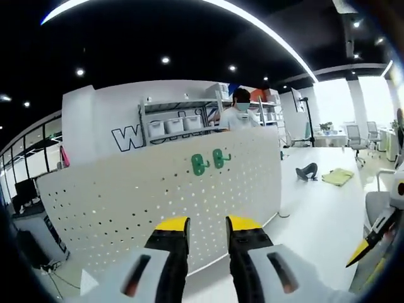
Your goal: Insert the hook assembly into the mounting plate slot until the hook locks in place.
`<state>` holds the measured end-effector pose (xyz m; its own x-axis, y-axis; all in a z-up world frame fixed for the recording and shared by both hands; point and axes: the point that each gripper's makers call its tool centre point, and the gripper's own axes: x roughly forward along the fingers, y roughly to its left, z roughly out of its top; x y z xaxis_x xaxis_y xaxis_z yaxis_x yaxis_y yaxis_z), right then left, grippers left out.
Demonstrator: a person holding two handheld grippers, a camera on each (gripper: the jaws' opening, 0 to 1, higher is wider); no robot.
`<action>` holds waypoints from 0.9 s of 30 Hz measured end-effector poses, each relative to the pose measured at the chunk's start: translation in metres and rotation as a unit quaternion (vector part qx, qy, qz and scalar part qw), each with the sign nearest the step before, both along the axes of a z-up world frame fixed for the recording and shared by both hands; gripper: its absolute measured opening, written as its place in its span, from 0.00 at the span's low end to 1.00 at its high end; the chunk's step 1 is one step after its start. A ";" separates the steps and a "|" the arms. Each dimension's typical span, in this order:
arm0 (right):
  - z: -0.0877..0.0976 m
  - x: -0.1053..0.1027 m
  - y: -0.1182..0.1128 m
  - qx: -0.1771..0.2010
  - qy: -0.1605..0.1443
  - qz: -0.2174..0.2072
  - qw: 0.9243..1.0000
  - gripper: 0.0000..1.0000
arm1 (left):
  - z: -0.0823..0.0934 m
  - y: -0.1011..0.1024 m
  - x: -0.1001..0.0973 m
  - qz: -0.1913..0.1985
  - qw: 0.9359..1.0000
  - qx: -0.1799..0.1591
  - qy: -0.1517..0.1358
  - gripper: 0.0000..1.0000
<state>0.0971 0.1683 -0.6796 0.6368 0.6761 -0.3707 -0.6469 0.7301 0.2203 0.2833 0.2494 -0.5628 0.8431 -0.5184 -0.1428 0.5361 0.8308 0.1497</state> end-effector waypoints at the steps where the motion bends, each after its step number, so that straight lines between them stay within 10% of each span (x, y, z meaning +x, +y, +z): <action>1: -0.001 -0.001 0.002 -0.001 0.000 0.001 1.000 0.39 | -0.004 0.004 -0.003 -0.002 1.000 0.003 0.003 0.24; 27: 0.000 -0.006 0.034 -0.021 0.001 -0.015 1.000 0.38 | -0.068 0.042 -0.037 -0.034 0.997 0.012 0.065 0.25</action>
<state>0.0906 0.2022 -0.6795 0.6559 0.6404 -0.3996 -0.6243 0.7578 0.1897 0.2460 0.2911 -0.6306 0.7802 -0.5684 -0.2613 0.6068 0.7891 0.0953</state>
